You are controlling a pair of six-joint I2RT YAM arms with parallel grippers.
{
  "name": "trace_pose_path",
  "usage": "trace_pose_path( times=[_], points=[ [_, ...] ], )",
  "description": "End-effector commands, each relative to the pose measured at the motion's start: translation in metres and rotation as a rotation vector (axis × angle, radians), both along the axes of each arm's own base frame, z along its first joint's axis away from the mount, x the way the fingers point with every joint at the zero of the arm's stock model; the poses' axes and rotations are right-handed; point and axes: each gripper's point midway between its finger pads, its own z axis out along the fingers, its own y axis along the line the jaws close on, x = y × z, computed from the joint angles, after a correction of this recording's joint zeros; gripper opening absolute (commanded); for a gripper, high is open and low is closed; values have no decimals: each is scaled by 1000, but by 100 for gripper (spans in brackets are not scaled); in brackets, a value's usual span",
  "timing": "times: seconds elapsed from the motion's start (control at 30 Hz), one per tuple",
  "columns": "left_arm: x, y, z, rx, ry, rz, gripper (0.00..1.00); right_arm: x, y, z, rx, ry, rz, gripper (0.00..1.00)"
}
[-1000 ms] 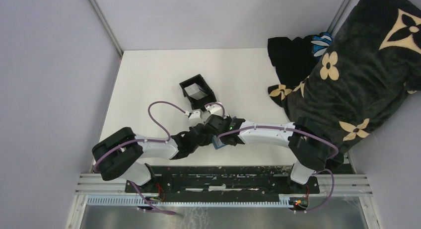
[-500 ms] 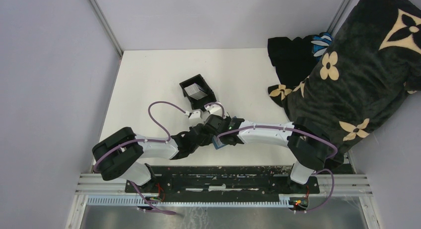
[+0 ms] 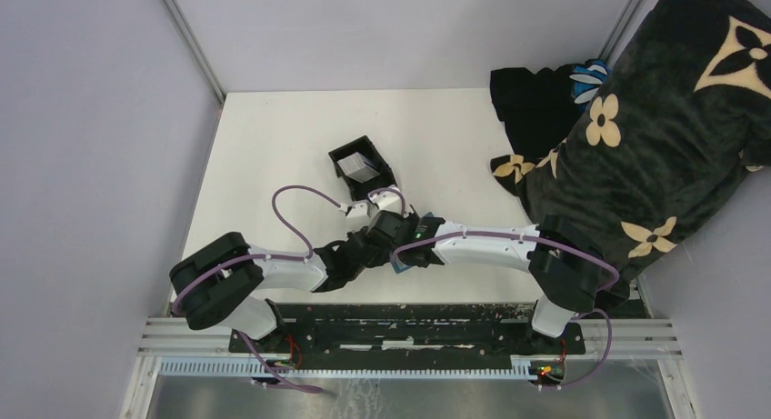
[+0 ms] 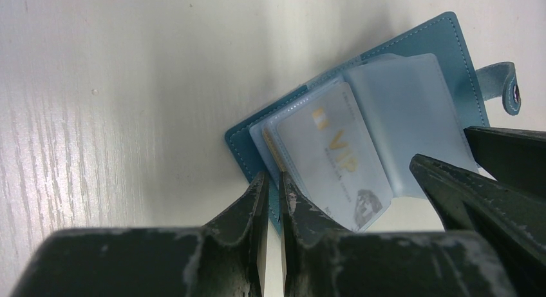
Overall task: Put the credit cards into the card holder
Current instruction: Turn over the card slot in the card holder.
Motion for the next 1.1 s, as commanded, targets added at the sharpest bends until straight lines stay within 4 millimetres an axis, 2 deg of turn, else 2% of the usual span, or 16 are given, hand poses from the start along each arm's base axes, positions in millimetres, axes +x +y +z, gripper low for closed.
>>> trace_pose_path(
  times=[0.0, 0.53, 1.07],
  points=[
    [7, -6, 9, -10, -43, 1, 18, 5, 8, 19, 24, -45, -5, 37],
    [8, -6, 10, -9, -46, 4, 18, 1, 12, 26, 29, -60, 5, 38],
    [6, 1, 7, -1, -46, 15, 18, -19, 30, -5, 131, 46, 30, 34]
  ],
)
